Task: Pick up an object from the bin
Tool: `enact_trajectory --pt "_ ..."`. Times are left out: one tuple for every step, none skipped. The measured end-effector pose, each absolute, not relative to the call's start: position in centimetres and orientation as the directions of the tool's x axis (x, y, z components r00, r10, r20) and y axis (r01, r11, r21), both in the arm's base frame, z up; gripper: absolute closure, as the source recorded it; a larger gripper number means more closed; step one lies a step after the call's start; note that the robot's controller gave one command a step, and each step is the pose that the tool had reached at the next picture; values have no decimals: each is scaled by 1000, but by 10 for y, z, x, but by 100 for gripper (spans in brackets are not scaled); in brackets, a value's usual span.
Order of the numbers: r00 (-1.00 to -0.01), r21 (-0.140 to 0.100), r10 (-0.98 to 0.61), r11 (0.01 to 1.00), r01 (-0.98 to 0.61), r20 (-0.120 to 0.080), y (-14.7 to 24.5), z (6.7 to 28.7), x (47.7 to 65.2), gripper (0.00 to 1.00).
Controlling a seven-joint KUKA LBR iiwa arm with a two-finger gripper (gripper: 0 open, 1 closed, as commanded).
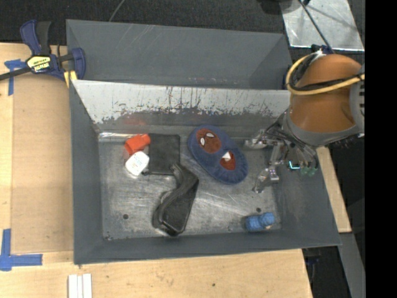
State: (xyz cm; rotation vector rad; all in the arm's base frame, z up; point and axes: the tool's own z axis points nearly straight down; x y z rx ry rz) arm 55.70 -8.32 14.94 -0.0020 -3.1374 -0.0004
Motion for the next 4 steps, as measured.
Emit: enact_trajectory --pt "-984 -8 -178 984 -178 -10 -39 75 612 0" --pt "-984 -9 -176 984 -176 -18 -40 78 614 100" --pt "-938 -3 -347 938 -347 -11 -1 165 622 100" --pt "-944 -5 -328 945 -328 -13 0 275 619 100"
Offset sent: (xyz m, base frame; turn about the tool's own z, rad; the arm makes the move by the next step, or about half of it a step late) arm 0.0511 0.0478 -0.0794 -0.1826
